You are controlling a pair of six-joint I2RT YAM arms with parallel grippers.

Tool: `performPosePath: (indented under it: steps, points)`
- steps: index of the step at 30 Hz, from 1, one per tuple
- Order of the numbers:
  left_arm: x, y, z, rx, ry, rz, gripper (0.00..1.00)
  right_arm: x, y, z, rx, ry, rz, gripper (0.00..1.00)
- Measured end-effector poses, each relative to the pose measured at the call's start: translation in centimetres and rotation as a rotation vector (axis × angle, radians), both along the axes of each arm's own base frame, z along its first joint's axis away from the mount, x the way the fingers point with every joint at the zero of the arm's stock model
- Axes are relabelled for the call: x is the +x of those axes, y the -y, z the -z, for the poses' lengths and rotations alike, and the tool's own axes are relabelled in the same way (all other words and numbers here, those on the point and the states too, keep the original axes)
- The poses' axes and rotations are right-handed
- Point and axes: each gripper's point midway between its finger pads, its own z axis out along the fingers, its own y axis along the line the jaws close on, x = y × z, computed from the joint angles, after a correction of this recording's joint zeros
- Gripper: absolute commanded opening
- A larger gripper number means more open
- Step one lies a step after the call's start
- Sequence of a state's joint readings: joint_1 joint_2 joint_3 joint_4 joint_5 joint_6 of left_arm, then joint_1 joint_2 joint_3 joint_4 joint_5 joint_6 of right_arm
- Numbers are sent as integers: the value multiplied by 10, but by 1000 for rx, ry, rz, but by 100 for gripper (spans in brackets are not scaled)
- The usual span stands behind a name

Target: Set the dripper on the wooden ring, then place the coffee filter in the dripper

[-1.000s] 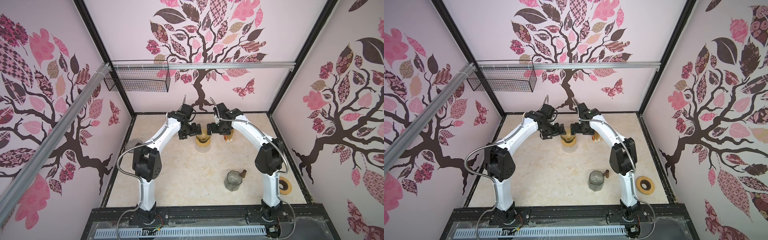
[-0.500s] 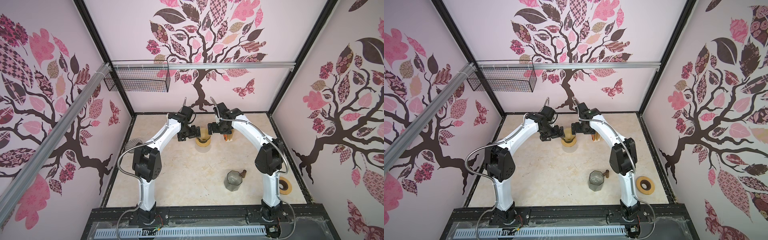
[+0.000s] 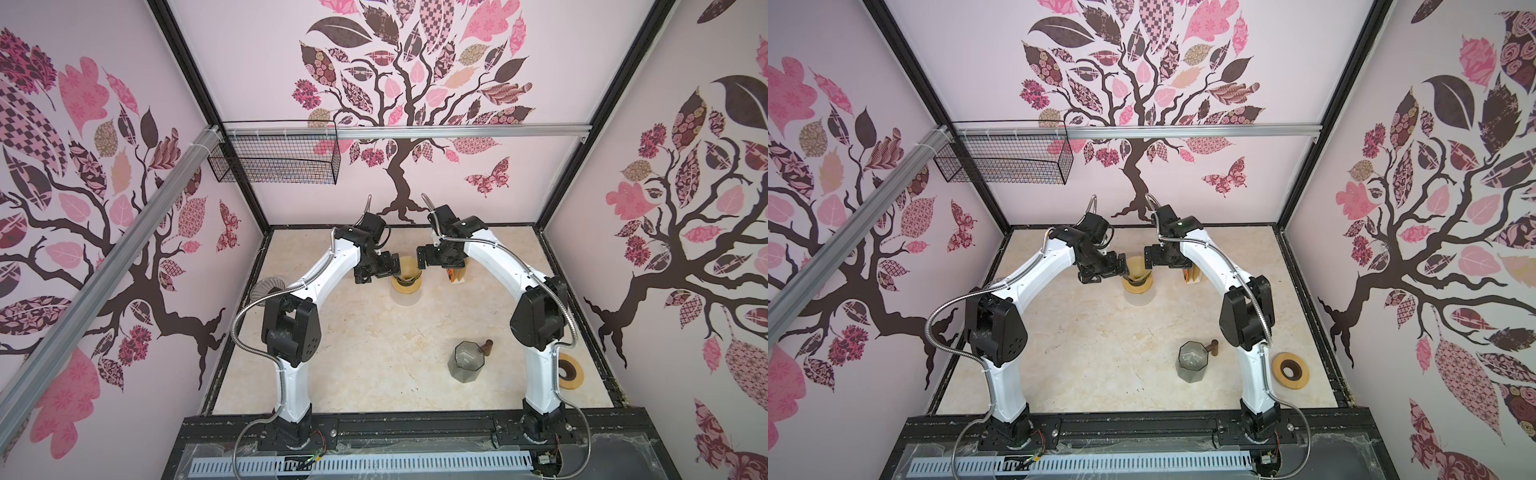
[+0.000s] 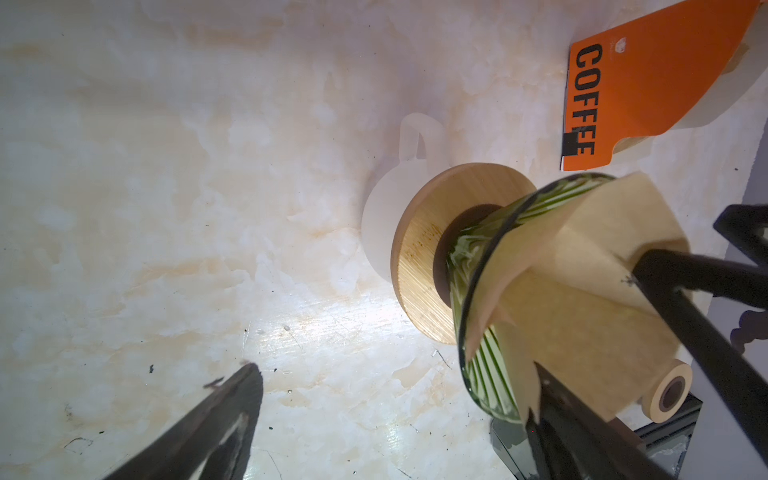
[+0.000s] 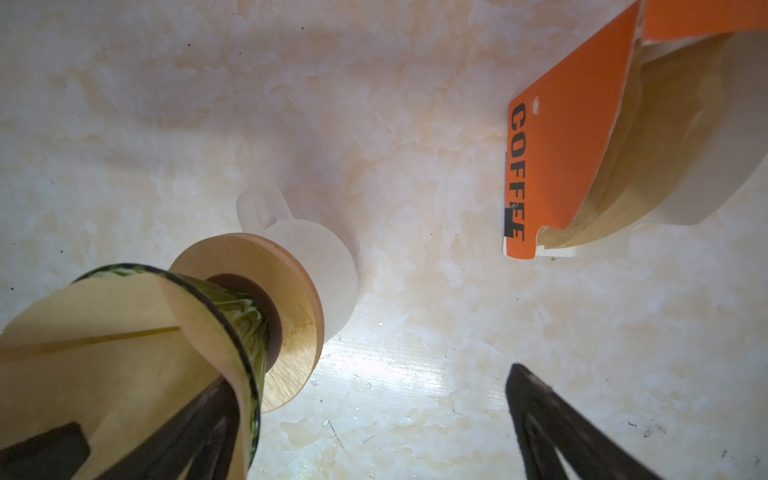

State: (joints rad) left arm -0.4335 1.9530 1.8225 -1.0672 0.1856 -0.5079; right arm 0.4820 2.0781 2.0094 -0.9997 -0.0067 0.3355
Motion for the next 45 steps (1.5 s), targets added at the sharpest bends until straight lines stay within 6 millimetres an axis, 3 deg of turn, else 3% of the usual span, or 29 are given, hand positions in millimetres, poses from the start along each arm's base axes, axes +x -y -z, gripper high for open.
performPosePath:
  steps: [10, 22, 32, 45]
  points:
    - [22, 1, -27, -1, 84, -15, 98, -1, 0, 0, -1, -3, 0, 100]
    - [25, -9, -13, 53, 64, -27, 98, -1, 0, 0, -2, -3, -1, 100]
    - [16, -15, 8, 83, 12, -25, 98, -1, 2, 1, -8, -3, 2, 100]
    - [13, -14, 13, 80, 1, -15, 98, 0, 2, 1, -12, 0, 4, 100]
